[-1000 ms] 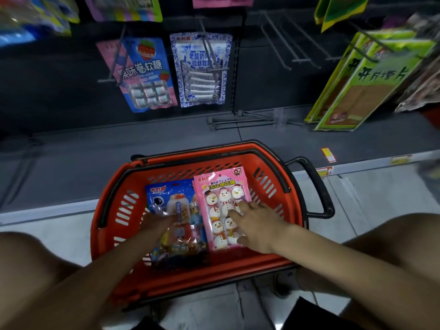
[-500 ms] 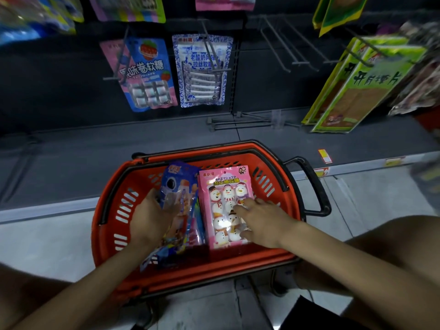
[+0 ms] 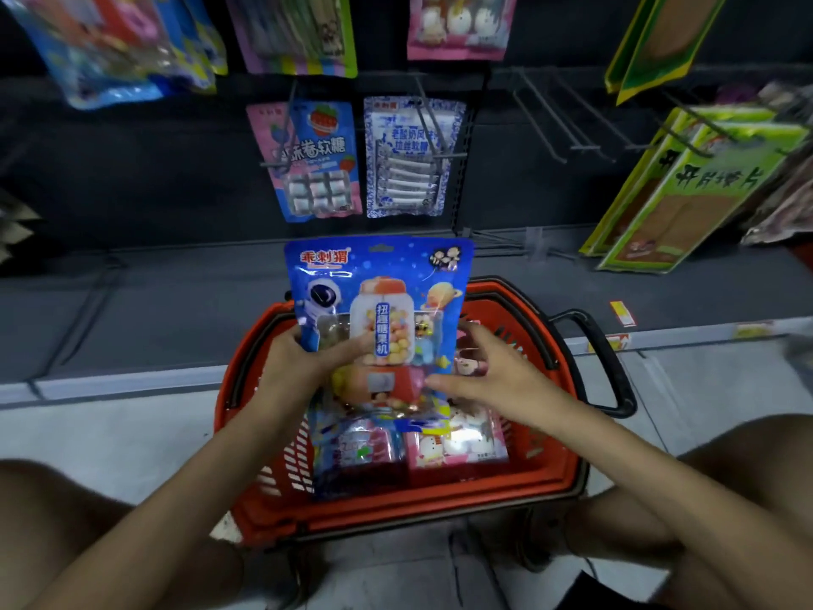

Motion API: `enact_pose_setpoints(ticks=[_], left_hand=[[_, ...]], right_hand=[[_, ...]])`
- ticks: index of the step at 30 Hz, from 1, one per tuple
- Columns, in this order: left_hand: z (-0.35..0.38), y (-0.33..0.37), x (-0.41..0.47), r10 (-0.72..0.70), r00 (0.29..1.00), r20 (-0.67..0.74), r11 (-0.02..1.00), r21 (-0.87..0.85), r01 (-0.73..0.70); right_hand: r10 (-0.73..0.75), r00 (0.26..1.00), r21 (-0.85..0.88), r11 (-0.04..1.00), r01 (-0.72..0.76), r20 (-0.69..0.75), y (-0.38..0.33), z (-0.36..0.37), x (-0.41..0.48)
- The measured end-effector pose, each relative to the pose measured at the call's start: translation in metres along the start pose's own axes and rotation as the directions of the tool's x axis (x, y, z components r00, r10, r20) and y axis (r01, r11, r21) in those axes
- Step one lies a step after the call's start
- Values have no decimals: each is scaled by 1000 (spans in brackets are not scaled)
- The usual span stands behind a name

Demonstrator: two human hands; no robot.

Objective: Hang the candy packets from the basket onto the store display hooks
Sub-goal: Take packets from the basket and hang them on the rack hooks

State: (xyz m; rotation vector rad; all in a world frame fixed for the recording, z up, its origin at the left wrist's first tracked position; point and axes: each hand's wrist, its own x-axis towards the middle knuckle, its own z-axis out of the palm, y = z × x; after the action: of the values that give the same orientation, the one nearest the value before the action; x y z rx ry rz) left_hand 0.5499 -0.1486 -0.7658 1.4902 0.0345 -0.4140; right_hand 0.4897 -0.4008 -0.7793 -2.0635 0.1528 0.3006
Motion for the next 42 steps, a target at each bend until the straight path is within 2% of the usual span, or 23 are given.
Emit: enact_pose_setpoints(ticks=[3,6,9,14,19,25,29,31,33,35,38,40,42], left_hand=[[0,7,-4,16,998,69,995,-98,-9],[-2,16,-5,57,997,48,988,-148,-49],[-11,28,-6,106,994,-14,987,-122,-107],[-34,41,-8,179,983,-45,983,40,-177],[-54,57,-15,234,960,-154,972,39,-231],[-82,89,-26,295,908,-296,952,15,-305],[-106,103,-32,335,887,-318,939,33,-342],[-116,114,-35,399,867,-298,915,74,-396],[-129,128,-39,501,813,-295,865,203,-459],[-148,145,-40,613,724,-315,767,458,-450],[-178,178,-35,776,537,-331,542,786,-298],[-190,207,-27,877,388,-285,374,910,-178],[-196,240,-18,941,287,-179,212,973,-89]], right_hand=[[-48,994,273,959,73,-99,-15,0,3],[-99,988,362,922,136,-117,-29,0,4],[-123,984,381,910,165,-132,-40,2,8],[-99,987,475,868,147,-125,-65,7,23],[-163,986,469,869,159,-32,-101,14,38],[-278,960,470,843,261,-34,-161,35,53],[-306,952,494,824,277,-23,-193,49,65],[-310,950,500,819,281,-26,-207,54,69],[-330,942,487,815,315,-58,-221,56,73],[-350,931,471,807,357,-106,-233,56,77],[-383,909,445,793,415,-166,-250,52,85],[-389,902,431,792,432,-187,-259,52,92],[-388,897,440,782,442,-213,-269,52,98]])
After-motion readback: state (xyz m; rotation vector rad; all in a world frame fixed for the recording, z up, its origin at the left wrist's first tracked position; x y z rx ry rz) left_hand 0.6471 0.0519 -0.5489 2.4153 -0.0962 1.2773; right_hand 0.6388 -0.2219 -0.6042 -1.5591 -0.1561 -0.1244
